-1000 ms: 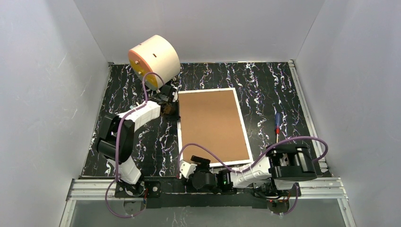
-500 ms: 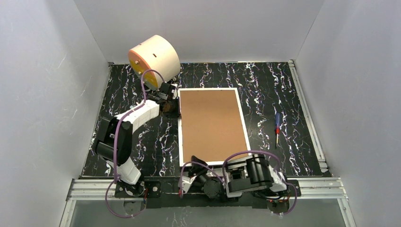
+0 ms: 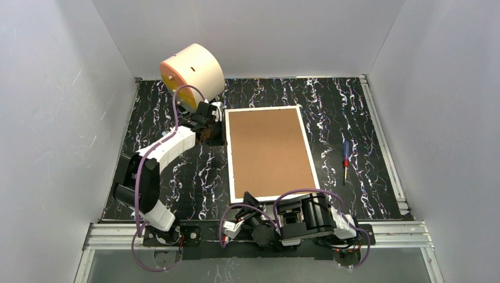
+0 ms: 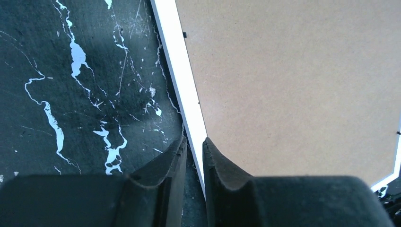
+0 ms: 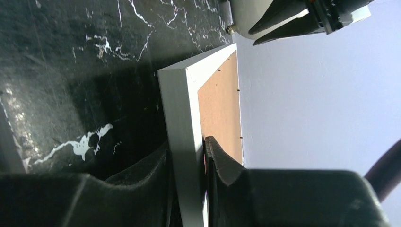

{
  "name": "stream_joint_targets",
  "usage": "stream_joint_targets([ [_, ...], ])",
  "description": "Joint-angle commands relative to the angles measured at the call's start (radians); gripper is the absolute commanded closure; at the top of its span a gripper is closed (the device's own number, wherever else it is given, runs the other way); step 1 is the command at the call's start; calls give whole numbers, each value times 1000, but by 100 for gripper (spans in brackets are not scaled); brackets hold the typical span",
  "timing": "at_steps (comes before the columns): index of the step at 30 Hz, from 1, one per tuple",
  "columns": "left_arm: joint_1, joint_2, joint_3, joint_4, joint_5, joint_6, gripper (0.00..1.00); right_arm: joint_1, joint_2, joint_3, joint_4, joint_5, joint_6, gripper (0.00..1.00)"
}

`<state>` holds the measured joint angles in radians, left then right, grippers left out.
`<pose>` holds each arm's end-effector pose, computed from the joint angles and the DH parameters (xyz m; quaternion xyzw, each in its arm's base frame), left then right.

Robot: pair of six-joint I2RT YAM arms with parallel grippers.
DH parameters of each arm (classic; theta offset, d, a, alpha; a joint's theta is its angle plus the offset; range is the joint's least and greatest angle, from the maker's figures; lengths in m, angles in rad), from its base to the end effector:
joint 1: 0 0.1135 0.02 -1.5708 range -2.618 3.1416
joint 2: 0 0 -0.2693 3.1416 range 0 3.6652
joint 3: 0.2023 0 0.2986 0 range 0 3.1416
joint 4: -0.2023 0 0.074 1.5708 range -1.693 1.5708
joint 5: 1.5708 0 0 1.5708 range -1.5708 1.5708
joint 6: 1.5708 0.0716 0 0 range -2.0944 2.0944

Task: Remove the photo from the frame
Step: Turn over the photo frame at the center of the board.

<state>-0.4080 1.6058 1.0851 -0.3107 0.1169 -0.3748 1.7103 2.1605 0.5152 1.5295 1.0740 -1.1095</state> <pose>0.3738 -0.1707 0.1819 0.0366 0.9304 -0.1880 0.3127 0.0185 0.3209 0.0287 -0.5789 0.4386 -0.1959 0.6589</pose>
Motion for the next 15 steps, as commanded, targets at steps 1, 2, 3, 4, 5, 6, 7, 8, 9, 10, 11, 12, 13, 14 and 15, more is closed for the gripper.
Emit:
stream_joint_targets([
  [1,-1,-86,-7,-6,3,-7,77,-3,-54,-12,294,91,15,99],
  [2,0,-96,4,-17,-7,-5,70,-1,-63,-7,292,100,-1,99],
  [3,1,-108,11,-23,-15,-5,60,0,-76,-4,293,105,-8,99],
  [4,3,-128,17,-25,-33,-9,53,0,-94,-1,294,105,-9,99],
  [5,5,-153,22,-24,-52,-18,46,2,-111,8,294,107,-14,99],
  [6,11,-181,27,-22,-69,-26,39,2,-131,17,293,114,-25,99],
  [7,20,-212,35,-22,-86,-33,33,3,-150,28,293,122,-36,99],
  [8,31,-239,42,-26,-99,-38,28,3,-173,41,293,129,-43,99],
  [9,45,-269,52,-35,-103,-40,22,4,-196,53,294,139,-45,99],
  [10,61,-296,59,-44,-103,-43,18,4,-220,65,293,150,-48,99],
  [11,76,-334,63,-52,-136,-47,15,5,-245,80,286,164,-47,99],
  [12,92,-363,63,-59,-148,-52,13,6,-267,91,278,176,-42,99],
  [13,105,-391,59,-65,-159,-55,10,5,-289,100,262,186,-35,99],
  [14,118,-420,53,-74,-179,-62,9,5,-310,109,236,196,-18,99],
  [15,132,-451,44,-77,-193,-69,8,5,-330,117,198,206,7,99],
])
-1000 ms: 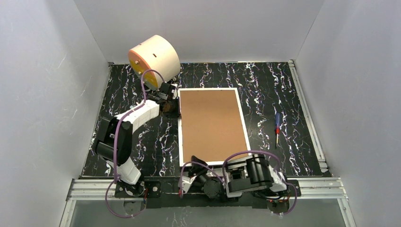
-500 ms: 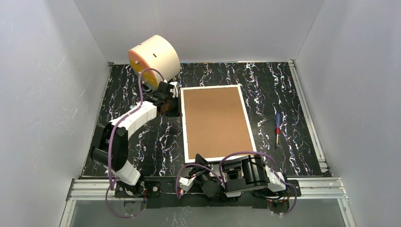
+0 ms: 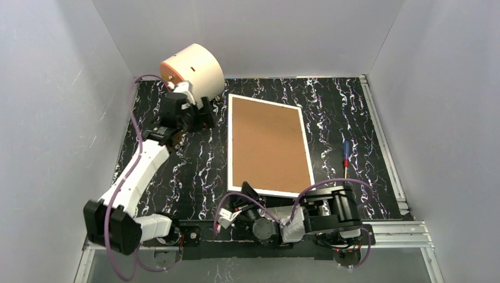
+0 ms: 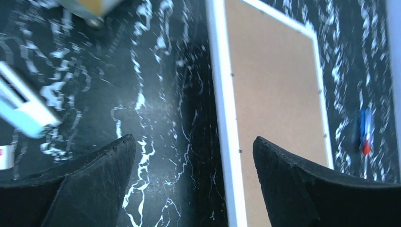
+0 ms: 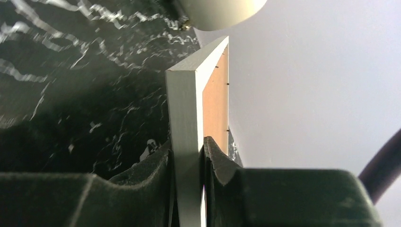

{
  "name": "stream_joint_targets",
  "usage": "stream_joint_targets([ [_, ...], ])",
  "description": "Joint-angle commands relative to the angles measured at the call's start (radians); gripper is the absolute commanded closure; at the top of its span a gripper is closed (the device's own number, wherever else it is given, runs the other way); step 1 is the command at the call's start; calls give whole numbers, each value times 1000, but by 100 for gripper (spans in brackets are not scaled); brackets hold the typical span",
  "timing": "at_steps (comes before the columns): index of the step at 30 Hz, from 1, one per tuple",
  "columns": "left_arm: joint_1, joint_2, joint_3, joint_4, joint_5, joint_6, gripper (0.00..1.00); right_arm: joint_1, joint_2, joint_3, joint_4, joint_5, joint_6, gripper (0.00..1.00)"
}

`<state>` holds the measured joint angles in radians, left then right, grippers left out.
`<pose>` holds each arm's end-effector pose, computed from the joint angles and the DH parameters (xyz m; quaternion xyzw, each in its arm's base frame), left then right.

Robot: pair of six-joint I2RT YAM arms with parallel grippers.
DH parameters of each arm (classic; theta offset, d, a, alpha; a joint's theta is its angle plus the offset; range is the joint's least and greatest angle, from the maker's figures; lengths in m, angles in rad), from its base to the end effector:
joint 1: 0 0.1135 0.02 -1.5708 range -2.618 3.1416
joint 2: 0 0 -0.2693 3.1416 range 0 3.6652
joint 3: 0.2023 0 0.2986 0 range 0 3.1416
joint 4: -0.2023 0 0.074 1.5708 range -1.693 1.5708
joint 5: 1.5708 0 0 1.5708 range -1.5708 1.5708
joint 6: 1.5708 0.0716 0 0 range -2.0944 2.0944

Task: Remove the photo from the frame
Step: Turn over the photo frame at the center of the board.

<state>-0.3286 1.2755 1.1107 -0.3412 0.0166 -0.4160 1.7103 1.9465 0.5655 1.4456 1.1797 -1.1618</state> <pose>0.3473 -0.1197 0.3118 -0.0334 0.8609 -0.1913 0.4702 0.0191 0.3400 0.0946 -0.5087 0.4785 -0.2020 0.6867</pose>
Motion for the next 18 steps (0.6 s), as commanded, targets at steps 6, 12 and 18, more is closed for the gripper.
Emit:
stream_joint_targets([
  [6,86,-263,-57,-56,-189,-70,2,9,-277,115,-24,137,316,99],
  [12,88,-318,-149,-36,-168,-101,2,-2,-532,243,-912,-11,1154,99],
  [18,89,-345,-262,4,-109,-138,2,-8,-629,244,-1029,-34,1332,99],
])
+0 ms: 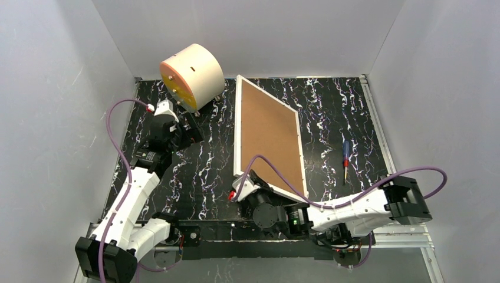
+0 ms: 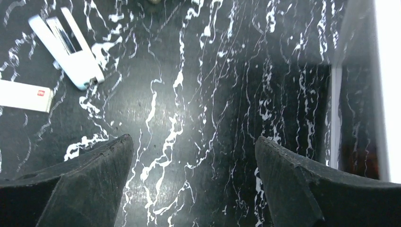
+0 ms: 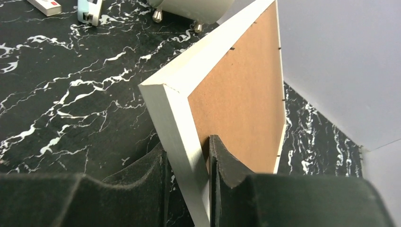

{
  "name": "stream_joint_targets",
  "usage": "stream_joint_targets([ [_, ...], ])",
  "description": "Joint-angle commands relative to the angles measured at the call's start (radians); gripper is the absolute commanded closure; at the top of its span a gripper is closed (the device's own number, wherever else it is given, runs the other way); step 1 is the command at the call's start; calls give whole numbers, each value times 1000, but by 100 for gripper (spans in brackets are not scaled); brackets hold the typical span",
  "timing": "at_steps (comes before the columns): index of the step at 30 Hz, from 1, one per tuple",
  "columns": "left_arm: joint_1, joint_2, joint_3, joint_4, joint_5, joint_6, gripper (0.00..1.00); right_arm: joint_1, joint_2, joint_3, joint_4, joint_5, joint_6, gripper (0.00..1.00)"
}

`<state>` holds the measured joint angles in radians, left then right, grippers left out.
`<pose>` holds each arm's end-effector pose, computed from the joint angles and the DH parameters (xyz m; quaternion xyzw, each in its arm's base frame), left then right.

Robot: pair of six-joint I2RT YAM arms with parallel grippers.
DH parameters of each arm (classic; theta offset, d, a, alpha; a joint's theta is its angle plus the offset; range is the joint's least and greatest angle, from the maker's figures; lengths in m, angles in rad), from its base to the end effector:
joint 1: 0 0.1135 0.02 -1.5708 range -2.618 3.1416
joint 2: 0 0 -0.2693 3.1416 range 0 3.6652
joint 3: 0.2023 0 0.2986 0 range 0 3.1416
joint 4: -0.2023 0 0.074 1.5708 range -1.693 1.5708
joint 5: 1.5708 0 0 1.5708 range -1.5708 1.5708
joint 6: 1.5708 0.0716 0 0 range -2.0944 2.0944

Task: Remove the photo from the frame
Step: Turn over the photo frame at the center of the board.

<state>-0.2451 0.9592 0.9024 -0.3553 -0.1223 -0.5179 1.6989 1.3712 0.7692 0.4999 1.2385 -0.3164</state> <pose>0.2871 -0.0628 0.3192 -0.1467 0.8229 -0.1560 0.5262 0.0239 0.3444 0.2513 -0.3035 0.6516 0.0159 0.6951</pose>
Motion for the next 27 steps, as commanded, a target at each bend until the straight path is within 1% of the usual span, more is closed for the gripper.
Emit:
stream_joint_targets([
  [1,6,-31,-67,25,40,-41,2,2,-67,42,-89,-100,505,99],
  [7,4,-39,-130,63,98,-64,2,4,-160,41,-46,-196,538,99],
  [11,4,-41,-179,104,146,-92,2,5,-242,12,41,-239,521,99],
  [14,5,-42,-213,130,177,-108,2,4,-316,-48,132,-273,521,99],
  [16,4,-40,-229,144,191,-113,2,4,-364,-84,178,-278,524,99],
  [20,4,-30,-256,169,215,-118,2,5,-455,-155,206,-235,575,99],
  [22,4,-19,-263,185,232,-121,2,4,-490,-192,181,-189,636,99],
  [27,4,16,-281,219,269,-131,2,4,-561,-259,42,-82,881,99],
])
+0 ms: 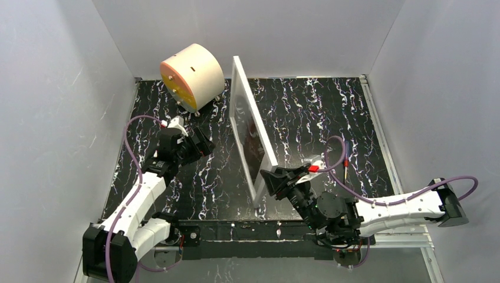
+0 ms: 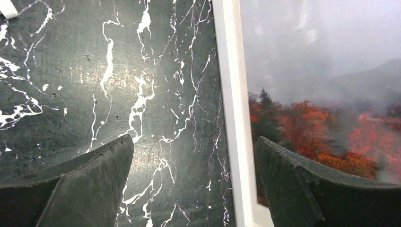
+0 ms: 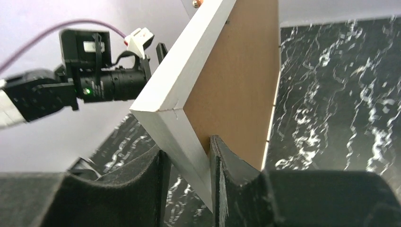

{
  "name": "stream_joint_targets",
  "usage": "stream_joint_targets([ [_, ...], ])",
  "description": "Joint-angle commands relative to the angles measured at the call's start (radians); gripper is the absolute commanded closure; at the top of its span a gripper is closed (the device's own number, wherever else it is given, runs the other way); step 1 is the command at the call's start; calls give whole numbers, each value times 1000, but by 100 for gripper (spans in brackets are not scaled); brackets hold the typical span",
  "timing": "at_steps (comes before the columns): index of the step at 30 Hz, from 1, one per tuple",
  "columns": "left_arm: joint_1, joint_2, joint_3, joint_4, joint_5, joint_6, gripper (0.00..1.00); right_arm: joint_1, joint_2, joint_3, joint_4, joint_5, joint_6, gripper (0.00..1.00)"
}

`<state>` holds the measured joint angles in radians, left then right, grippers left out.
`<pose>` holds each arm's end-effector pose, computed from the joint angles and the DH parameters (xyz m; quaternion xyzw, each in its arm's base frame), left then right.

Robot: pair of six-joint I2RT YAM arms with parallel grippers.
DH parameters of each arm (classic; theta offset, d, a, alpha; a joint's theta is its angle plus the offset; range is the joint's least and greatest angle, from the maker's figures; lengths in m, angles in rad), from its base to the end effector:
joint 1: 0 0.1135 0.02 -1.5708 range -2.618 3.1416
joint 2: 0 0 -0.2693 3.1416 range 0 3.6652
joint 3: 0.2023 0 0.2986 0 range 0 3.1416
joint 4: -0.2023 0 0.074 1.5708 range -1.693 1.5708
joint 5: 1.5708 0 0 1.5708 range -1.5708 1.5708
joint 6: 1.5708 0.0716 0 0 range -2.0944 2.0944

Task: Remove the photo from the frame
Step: Turn over the photo frame at the center of the board.

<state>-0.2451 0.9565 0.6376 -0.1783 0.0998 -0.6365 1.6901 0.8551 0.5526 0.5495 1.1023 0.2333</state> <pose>0.2786 -0.0771 0.2296 -0.1419 0.8469 -0.2567 0.4436 0.0345 0.2494 0.3129 -0.0403 0.6657 0.3670 0.6485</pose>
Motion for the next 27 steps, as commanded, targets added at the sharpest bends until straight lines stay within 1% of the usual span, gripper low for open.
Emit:
stream_joint_targets([
  [1,4,23,-21,46,52,-13,2,12,-57,-50,-50,81,386,99],
  [4,4,31,-34,58,61,-14,1,11,-90,-54,-235,144,602,99],
  [6,5,34,-44,65,69,-13,1,12,-103,-51,-342,163,717,99],
  [7,4,39,-48,70,74,-10,1,12,-107,-44,-417,167,822,99],
  [11,4,67,-68,78,94,4,2,12,-110,-40,-720,167,1136,99],
  [15,4,72,-99,78,88,26,1,12,-110,-96,-805,128,1317,99],
  [18,4,80,-135,87,80,35,2,13,-99,-150,-855,92,1483,99],
  [22,5,90,-192,117,82,30,2,13,-78,-212,-868,57,1611,99],
  [24,5,92,-215,127,76,28,2,12,-69,-231,-908,48,1708,99],
  [27,5,99,-233,129,64,22,2,13,-73,-255,-957,35,1782,96],
])
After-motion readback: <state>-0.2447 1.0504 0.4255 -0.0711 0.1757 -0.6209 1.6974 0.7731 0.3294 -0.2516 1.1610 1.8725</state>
